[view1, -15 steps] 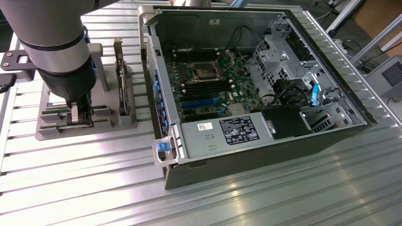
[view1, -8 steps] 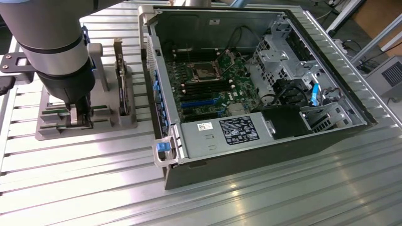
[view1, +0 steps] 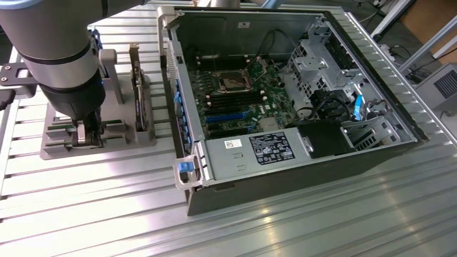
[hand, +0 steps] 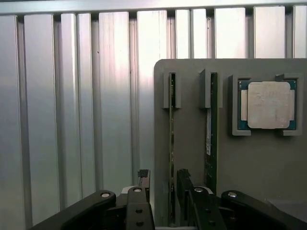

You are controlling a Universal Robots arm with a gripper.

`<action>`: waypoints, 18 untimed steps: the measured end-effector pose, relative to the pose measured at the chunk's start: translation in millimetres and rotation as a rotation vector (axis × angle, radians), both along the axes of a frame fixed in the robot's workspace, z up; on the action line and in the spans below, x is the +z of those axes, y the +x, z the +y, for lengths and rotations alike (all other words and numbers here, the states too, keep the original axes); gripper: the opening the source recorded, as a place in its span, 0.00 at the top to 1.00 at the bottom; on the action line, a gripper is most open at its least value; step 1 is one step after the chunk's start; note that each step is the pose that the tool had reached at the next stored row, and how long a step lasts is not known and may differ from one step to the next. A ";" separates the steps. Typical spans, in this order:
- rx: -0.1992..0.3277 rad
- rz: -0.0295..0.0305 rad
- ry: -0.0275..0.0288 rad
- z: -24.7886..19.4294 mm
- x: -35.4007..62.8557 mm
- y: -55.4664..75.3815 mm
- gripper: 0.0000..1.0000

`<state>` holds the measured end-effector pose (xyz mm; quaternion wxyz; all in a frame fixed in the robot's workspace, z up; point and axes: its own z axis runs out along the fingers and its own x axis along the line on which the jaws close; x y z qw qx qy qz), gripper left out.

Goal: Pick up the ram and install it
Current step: 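Pick up the ram and move it above insertion slot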

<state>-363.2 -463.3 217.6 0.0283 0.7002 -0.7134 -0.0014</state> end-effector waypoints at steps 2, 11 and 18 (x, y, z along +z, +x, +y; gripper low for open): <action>0.000 -0.0001 -0.0003 2.8 -0.6 -3.0 0.64; 0.021 -0.0002 -0.0010 5.9 -2.1 -14.9 0.64; 0.025 -0.0001 -0.0011 5.9 -6.1 -14.9 0.64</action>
